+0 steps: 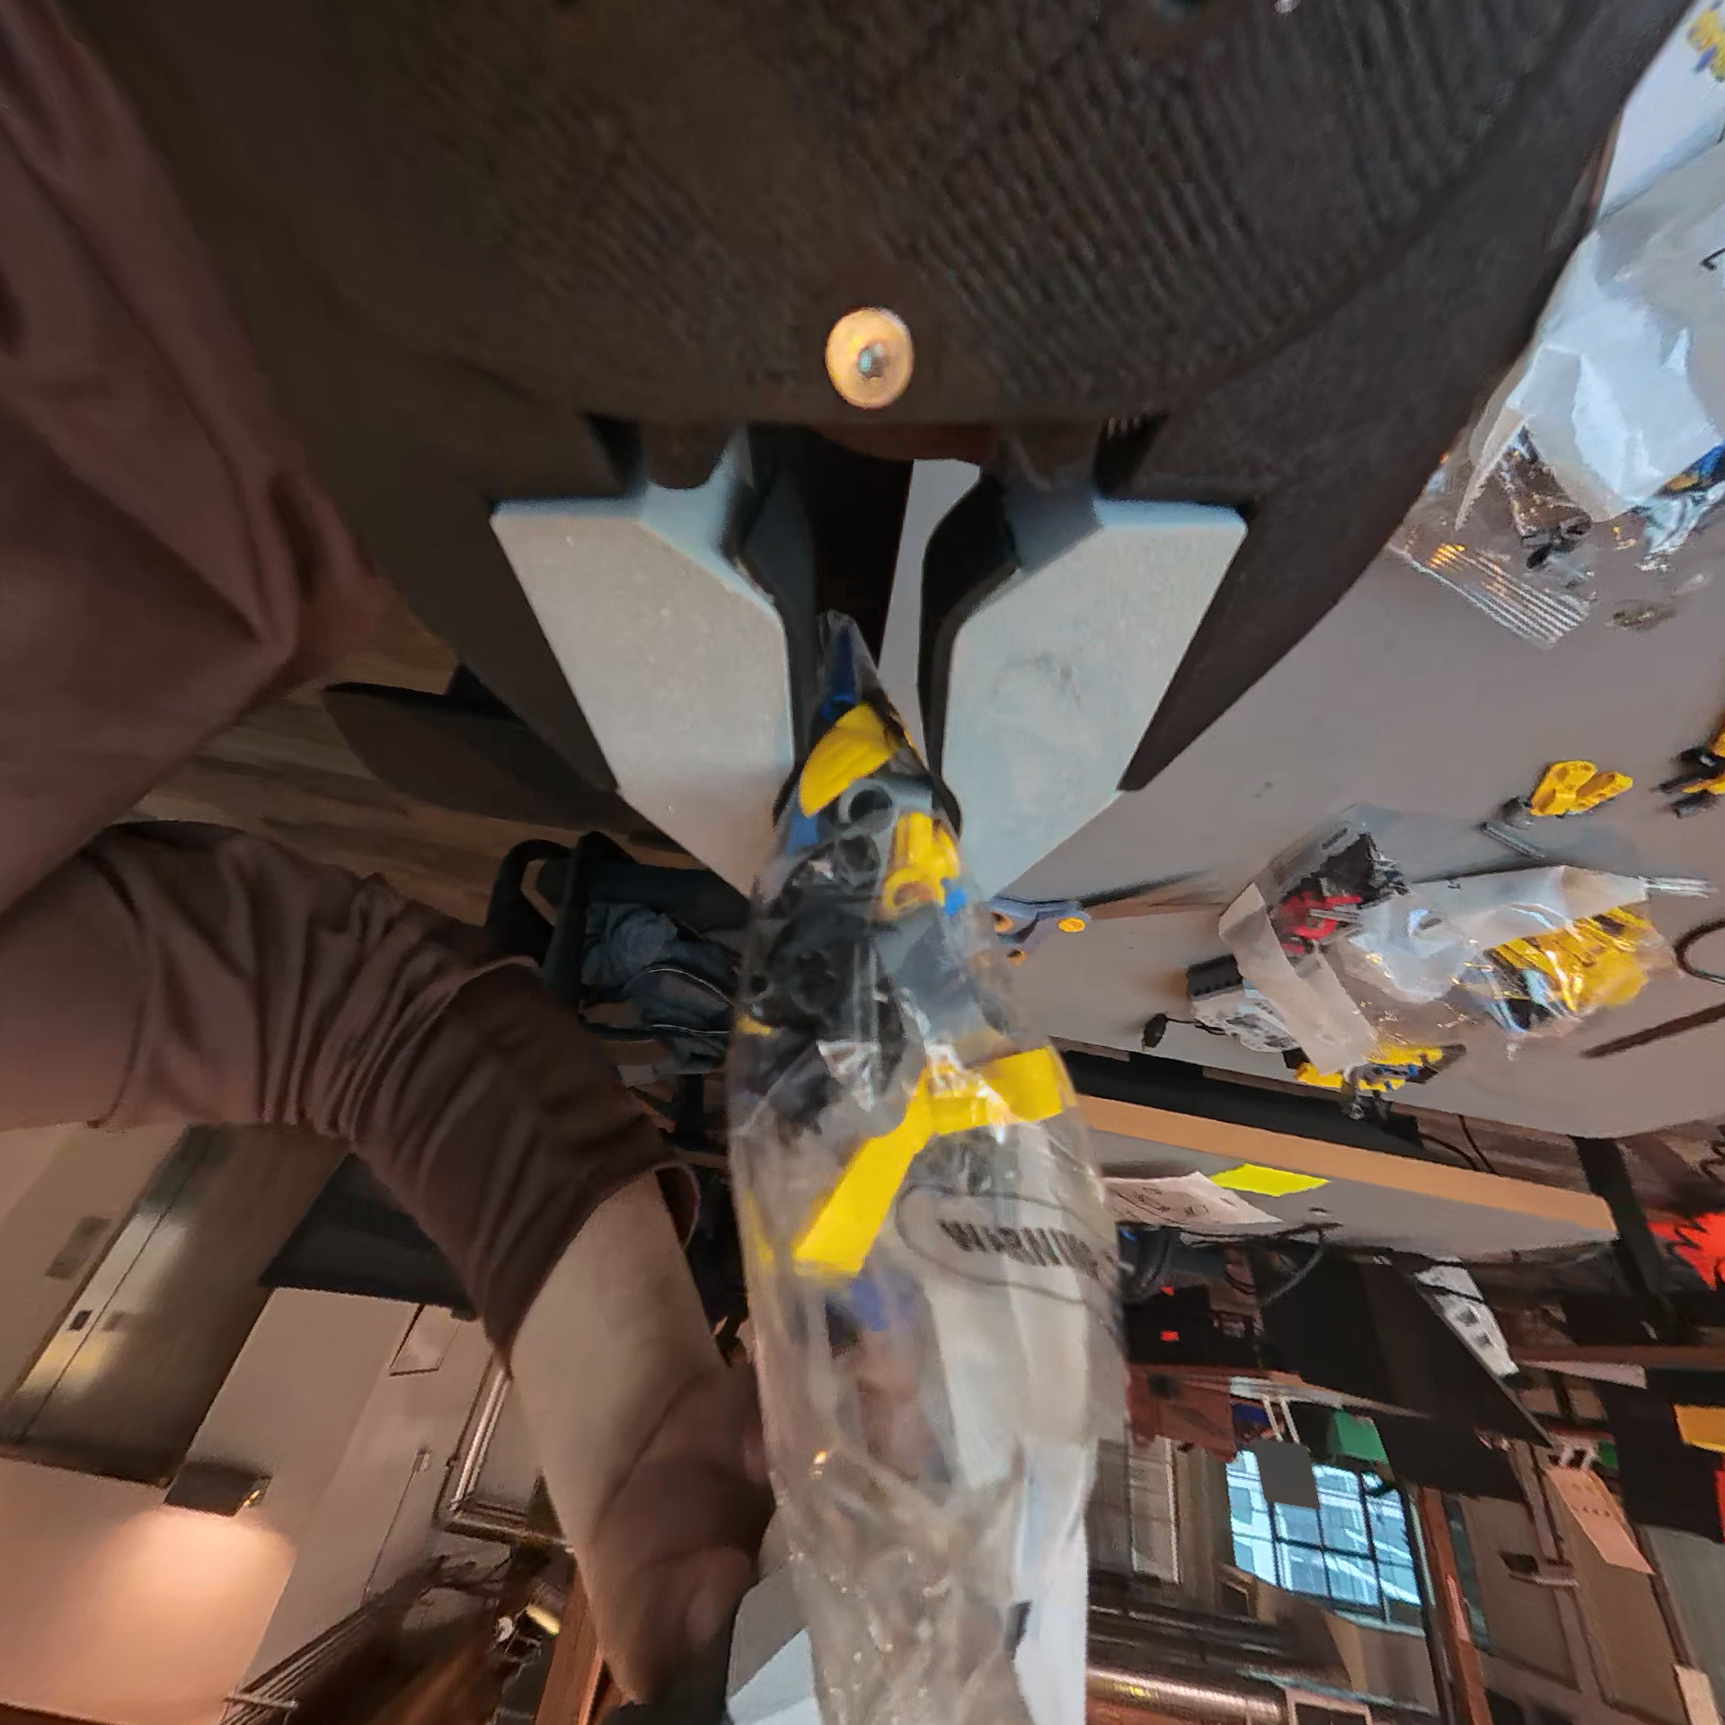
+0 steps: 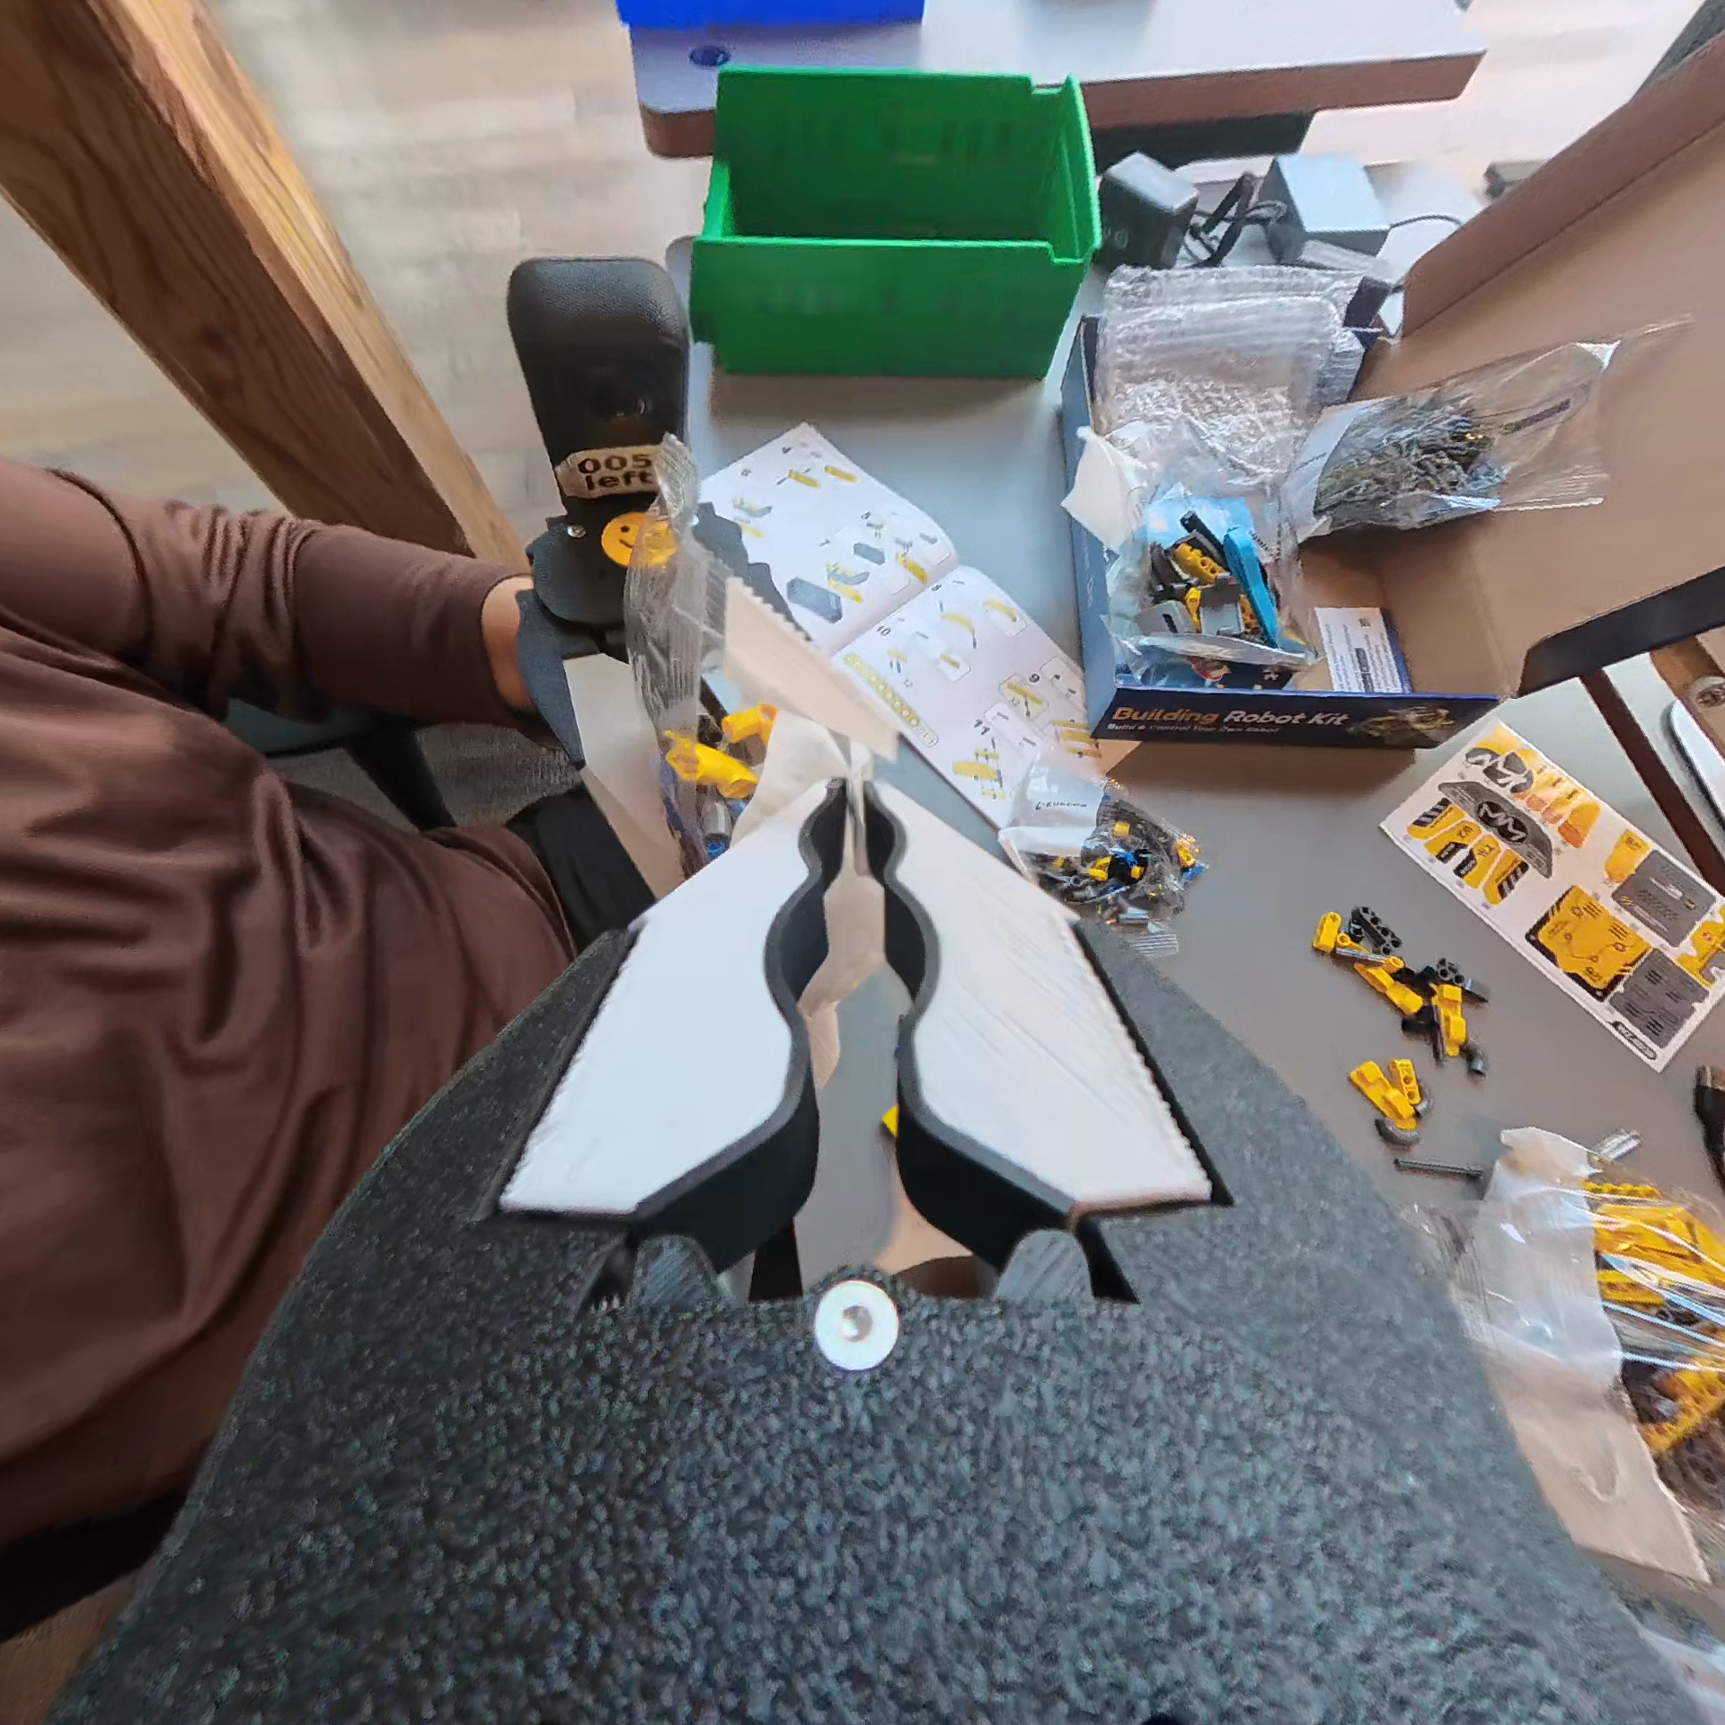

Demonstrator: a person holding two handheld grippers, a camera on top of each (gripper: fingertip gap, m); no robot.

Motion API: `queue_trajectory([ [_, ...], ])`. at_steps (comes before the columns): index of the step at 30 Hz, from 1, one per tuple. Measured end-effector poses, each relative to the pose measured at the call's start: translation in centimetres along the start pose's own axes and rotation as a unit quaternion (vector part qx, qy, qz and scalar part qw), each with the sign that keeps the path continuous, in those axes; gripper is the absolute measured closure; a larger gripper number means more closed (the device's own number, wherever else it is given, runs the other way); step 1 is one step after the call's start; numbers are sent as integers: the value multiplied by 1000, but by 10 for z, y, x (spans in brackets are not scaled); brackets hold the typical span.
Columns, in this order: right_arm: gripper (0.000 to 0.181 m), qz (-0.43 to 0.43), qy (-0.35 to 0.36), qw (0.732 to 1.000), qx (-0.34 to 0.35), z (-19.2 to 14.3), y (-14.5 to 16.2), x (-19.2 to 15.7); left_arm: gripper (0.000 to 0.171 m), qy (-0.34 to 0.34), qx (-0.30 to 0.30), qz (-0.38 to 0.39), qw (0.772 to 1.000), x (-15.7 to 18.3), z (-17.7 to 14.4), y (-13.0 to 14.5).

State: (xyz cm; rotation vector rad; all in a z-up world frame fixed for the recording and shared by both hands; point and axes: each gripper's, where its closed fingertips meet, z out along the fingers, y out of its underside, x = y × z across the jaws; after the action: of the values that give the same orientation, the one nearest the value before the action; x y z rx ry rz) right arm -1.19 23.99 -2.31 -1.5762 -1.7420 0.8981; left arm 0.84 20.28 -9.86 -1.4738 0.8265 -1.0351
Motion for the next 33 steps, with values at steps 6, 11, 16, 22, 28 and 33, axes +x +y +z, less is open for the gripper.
queue_trajectory([
  [6,143,29,-4,998,64,12,23,23,156,24,-14,-5,1000,-11,-4,2],
  [11,154,50,-73,981,173,15,24,21,156,27,-30,4,999,-26,-2,10],
  [16,152,70,-79,977,188,20,32,36,156,26,-36,-9,999,-48,0,17],
  [22,139,73,-85,971,212,19,48,45,156,14,-42,-5,999,-61,0,19],
  [28,131,58,-108,976,178,41,68,40,156,5,-66,-1,998,-67,3,32],
  [33,159,13,-49,986,161,52,69,47,155,-21,-71,-22,997,-76,6,38],
])
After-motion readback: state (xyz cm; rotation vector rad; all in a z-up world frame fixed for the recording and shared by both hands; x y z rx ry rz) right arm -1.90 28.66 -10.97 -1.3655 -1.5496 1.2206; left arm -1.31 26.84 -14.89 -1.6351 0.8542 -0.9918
